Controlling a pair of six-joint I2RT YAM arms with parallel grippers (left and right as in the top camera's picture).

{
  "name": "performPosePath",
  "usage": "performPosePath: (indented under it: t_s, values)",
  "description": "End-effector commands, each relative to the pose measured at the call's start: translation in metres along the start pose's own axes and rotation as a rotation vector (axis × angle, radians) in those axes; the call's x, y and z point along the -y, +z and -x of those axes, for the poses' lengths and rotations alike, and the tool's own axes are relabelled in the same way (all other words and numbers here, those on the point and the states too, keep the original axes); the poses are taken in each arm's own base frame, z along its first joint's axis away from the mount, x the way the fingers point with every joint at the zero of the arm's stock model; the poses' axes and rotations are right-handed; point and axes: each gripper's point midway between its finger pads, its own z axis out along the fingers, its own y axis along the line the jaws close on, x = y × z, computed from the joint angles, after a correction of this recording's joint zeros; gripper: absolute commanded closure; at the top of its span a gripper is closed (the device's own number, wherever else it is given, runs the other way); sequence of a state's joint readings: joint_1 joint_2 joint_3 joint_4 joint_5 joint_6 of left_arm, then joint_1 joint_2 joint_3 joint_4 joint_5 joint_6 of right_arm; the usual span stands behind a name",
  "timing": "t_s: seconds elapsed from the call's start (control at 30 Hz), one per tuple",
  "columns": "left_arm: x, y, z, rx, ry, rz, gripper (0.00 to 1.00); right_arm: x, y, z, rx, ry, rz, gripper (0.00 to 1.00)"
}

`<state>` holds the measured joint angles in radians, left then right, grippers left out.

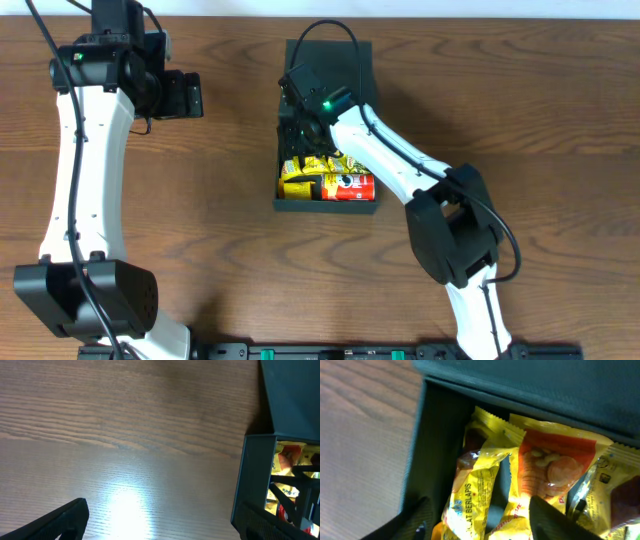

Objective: Pack container
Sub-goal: 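Place the last yellow packet into the box and release, then move both grippers to the back edge of the raised box lid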

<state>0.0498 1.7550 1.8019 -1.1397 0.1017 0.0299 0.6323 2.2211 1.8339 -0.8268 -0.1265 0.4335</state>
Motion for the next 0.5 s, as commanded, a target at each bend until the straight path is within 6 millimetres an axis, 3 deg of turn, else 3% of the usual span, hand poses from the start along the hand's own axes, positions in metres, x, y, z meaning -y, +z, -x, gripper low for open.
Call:
performPosePath:
  t_s: [0.0,0.13,0.2,0.3,0.4,0.47]
  values:
    - [0.0,-0.001,0.002,0.007,-0.006,-0.002,0.05,-0.017,-0.041,0.03,0.105,-0.095,0.006,0.42]
    - [0.0,-0.002,0.005,0.02,-0.005,-0.004,0.05,-0.018,-0.122,0.065,0.273,-0.18,-0.056,0.42]
    - [0.001,-0.002,0.007,0.03,-0.008,-0.009,0.05,0.004,-0.167,0.08,0.373,-0.173,-0.168,0.42]
    - [0.017,-0.001,0.016,0.061,-0.003,-0.105,0.05,0.053,-0.228,0.093,0.483,-0.107,-0.309,0.43]
    - [0.042,0.003,0.033,0.111,0.011,-0.251,0.05,0.106,-0.249,0.095,0.475,-0.009,-0.322,0.6]
    - [0.054,0.011,0.043,0.128,0.016,-0.326,0.05,0.131,-0.244,0.094,0.431,0.047,-0.249,0.81]
